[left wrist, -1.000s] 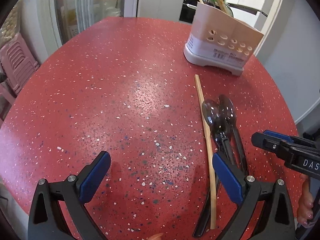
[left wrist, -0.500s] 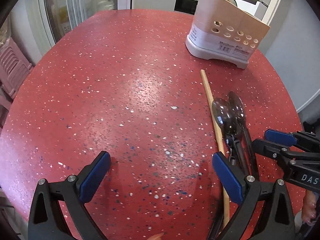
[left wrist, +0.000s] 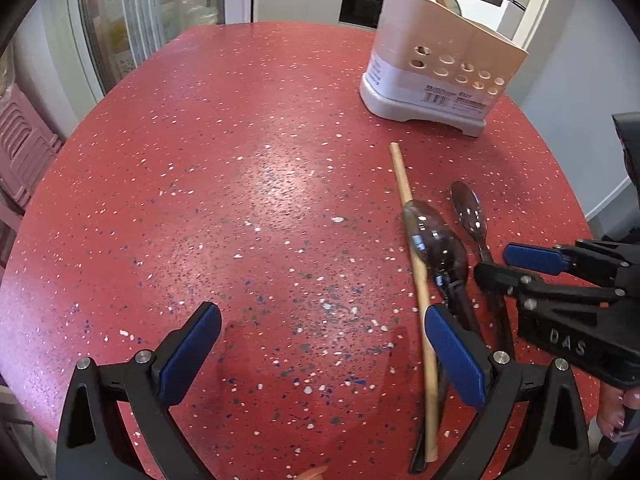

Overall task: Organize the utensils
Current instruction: 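Grasp a dark spoon with the right tool while the left tool grasps the plain chopstick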

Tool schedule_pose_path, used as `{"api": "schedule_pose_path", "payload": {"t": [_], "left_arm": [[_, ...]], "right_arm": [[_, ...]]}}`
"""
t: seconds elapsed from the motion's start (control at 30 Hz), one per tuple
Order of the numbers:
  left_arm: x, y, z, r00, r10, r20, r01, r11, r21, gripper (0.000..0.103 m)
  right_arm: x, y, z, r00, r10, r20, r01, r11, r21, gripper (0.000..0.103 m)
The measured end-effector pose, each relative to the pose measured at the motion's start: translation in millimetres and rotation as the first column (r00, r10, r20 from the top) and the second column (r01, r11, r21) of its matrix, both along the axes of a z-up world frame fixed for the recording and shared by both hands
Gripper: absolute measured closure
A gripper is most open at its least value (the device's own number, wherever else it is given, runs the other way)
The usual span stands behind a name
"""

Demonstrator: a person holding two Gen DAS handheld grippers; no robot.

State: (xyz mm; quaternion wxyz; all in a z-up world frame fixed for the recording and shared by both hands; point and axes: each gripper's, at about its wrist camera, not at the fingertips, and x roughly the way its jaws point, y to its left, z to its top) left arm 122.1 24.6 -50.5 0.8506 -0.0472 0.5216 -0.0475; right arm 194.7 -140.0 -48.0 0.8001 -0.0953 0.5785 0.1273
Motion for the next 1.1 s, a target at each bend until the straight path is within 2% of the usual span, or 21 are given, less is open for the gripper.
{"api": "schedule_pose_path", "payload": {"t": [0.07, 0.1, 0.43, 0.67, 0.77, 0.93, 1.07, 1.1], "left_arm": [[2.2, -4.5, -0.2, 1.000, -0.013, -0.004, 0.013, 1.000, 0.002, 0.000], [3.7, -7.3, -0.9, 1.000, -0.023, -0.008, 0.023, 1.000, 0.008, 0.000], [10.9, -21.1, -12.3, 0.996, -0.057, -0.062, 0.063, 0.993, 0.100, 0.000], [19.3, -23.8, -12.4, 0.996, -0.053, -0.066, 0.060, 0.992, 0.113, 0.000], [32.6, -29.0, -10.3, 0.996, -0.051, -0.066, 0.059, 0.991, 0.122, 0.000], [54.0, -37.7, -7.5, 0.995, -0.075, -0.073, 0.085, 0.986, 0.145, 0.000], [70.7, -43.6, -3.8, 0.991, -0.101, -0.084, 0.111, 0.986, 0.122, 0.000], [73.9, -46.3, -2.8, 0.990, -0.112, -0.084, 0.122, 0.985, 0.119, 0.004]], "right_arm": [[2.7, -2.9, 0.1, 1.000, -0.006, -0.005, 0.007, 1.000, 0.013, 0.090], [3.2, -7.4, 0.5, 1.000, -0.009, -0.009, 0.009, 1.000, 0.022, 0.090], [1.4, -22.2, -2.3, 1.000, 0.000, 0.000, 0.000, 0.997, 0.075, 0.090], [-1.3, -41.8, -0.9, 1.000, 0.005, 0.000, -0.005, 0.995, 0.096, 0.090], [-1.0, -52.7, 0.1, 1.000, -0.015, -0.021, 0.018, 0.989, 0.143, 0.090], [-2.2, -73.6, 6.1, 0.999, -0.040, -0.010, 0.041, 0.985, 0.169, 0.090], [-2.9, -87.1, 12.0, 0.998, -0.057, -0.001, 0.056, 0.981, 0.186, 0.090], [-2.8, -88.4, 13.1, 0.998, -0.059, -0.001, 0.059, 0.980, 0.189, 0.090]]}}
